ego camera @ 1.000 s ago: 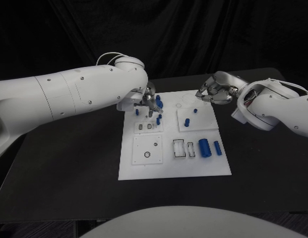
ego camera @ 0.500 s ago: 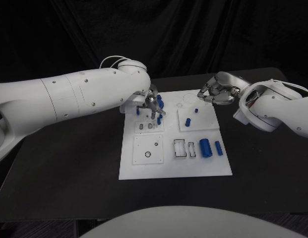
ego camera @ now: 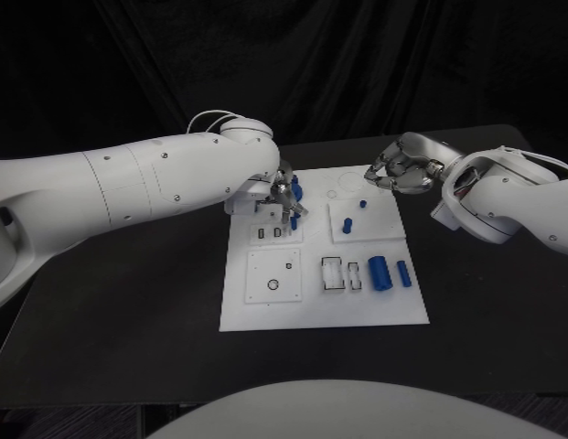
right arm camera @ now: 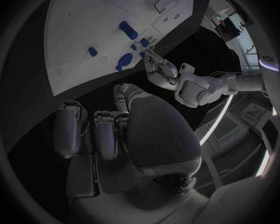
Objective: Assemble the parts on the task board
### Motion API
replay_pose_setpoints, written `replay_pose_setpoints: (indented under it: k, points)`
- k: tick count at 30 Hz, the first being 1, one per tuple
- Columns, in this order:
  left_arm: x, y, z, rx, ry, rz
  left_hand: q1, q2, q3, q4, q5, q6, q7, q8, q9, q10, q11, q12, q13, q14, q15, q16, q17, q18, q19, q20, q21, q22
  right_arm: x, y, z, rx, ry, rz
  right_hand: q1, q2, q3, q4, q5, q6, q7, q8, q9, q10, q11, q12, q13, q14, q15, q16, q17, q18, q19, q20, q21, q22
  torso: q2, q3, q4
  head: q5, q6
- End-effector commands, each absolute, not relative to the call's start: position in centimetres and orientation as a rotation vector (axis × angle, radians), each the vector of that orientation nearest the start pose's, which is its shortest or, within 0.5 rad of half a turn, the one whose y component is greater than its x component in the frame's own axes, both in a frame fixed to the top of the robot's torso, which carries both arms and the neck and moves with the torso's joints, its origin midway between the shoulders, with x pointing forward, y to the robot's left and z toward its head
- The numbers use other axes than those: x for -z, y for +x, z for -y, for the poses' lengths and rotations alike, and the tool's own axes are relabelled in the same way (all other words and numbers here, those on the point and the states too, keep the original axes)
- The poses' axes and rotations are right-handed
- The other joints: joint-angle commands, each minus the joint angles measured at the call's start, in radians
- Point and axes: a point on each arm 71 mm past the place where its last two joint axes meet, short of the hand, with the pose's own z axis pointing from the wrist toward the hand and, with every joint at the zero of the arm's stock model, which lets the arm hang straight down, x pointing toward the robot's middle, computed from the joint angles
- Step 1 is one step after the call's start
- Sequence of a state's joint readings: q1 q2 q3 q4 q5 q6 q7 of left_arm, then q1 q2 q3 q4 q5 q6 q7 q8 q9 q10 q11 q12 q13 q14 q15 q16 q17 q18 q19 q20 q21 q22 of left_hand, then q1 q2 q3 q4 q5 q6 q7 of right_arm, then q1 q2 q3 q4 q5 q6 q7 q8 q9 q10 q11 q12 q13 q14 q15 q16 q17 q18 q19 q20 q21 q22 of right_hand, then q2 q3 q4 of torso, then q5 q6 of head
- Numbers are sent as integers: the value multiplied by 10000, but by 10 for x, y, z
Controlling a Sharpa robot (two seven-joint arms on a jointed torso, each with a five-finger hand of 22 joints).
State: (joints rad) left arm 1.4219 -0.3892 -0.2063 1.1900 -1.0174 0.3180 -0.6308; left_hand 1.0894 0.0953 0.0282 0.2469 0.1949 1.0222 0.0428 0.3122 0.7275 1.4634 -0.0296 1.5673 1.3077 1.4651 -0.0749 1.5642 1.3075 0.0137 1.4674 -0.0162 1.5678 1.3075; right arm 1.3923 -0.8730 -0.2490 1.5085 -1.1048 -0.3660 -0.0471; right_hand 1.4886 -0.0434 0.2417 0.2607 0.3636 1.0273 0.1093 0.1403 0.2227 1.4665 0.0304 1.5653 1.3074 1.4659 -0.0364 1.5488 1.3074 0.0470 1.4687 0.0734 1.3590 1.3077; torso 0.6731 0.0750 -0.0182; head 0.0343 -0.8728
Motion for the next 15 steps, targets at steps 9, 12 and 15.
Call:
replay_pose_setpoints:
  k: [9,12,15]
  points:
    - [192,534,-87,2312,1056,-24026,153,45,119,-76,219,127,11,-137,-24,1074,44,35,2631,1057,67,66,2633,-137,1034,-105,30,2633,169,496,230,-6988,795,-17322,96,22,60,25,62,23,2,-27,14,917,28,-33,2535,942,40,-34,2382,46,-11,33,-35,1953,3,2,-14,6,2]
    - [193,534,-87,2305,1052,-24042,153,45,119,-76,219,127,11,-137,-24,1074,44,35,2631,1057,67,66,2633,-137,1034,-105,30,2633,169,496,230,-6986,793,-17333,96,22,60,25,62,23,2,-27,14,917,28,-33,2535,942,40,-34,2382,46,-11,33,-35,1953,5,-1,-12,4,2]
    - [194,534,-86,2305,1049,-24054,161,44,131,-86,246,127,13,-156,-27,1074,43,35,2631,1057,67,66,2633,-137,1034,-106,30,2633,169,496,230,-6989,789,-17341,96,22,60,25,62,23,2,-27,14,917,28,-33,2535,942,40,-34,2382,46,-11,33,-35,1953,9,-4,-18,-7,2]
